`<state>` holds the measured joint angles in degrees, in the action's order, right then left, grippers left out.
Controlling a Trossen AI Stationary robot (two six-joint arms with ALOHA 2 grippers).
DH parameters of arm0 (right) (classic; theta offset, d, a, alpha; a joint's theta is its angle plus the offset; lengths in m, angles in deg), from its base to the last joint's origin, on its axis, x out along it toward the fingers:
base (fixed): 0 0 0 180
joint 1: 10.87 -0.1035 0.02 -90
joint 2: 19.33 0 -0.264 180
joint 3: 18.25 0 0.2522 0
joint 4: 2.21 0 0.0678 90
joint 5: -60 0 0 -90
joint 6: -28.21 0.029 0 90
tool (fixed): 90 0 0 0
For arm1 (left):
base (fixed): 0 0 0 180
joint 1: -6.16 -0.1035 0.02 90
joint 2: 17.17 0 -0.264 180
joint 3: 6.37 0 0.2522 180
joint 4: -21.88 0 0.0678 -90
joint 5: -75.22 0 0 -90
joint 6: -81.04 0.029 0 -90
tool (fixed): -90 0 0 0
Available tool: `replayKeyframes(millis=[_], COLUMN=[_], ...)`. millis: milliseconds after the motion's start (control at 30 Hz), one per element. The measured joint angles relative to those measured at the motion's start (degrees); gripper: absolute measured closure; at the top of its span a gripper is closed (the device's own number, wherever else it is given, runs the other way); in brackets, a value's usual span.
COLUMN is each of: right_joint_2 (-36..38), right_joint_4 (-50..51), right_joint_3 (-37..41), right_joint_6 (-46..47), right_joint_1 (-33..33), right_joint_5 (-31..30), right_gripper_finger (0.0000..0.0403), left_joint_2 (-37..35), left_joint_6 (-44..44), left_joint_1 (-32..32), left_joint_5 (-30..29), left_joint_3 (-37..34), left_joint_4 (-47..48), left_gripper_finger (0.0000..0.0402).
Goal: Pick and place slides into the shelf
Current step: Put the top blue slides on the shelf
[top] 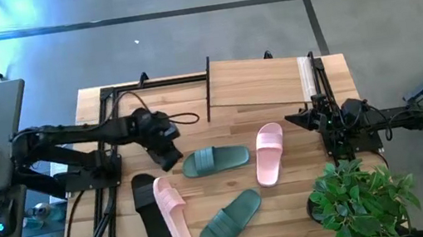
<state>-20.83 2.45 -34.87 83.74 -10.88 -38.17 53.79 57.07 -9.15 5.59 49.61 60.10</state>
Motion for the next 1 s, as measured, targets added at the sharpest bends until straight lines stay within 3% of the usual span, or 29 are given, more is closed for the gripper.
replayKeyframes(millis=[300, 500, 767, 1000], right_joint_2=[0.0, 0.0, 0.0, 0.0], right_joint_4=[0.26, 0.28, 0.28, 0.33], right_joint_3=[-0.04, -0.04, -0.04, -0.04], right_joint_6=[-0.47, -2.02, -2.03, -2.03], right_joint_1=[0.0, 0.0, -0.02, -0.02], right_joint_5=[0.24, 1.18, 2.65, 2.71], right_gripper_finger=[0.0402, 0.0402, 0.0402, 0.0402], left_joint_2=[9.54, 14.97, 19.7, 22.26], left_joint_6=[-5.07, -6.31, -8.2, -10.37], left_joint_1=[-0.04, -0.04, -0.09, -0.07], left_joint_5=[8.03, 13.55, 12.87, 12.37], left_joint_3=[0.02, 0.0, -0.02, 0.0], left_joint_4=[-8.39, -9.71, -16.48, -21.62], left_gripper_finger=[0.0387, 0.0316, 0.0213, 0.0164])
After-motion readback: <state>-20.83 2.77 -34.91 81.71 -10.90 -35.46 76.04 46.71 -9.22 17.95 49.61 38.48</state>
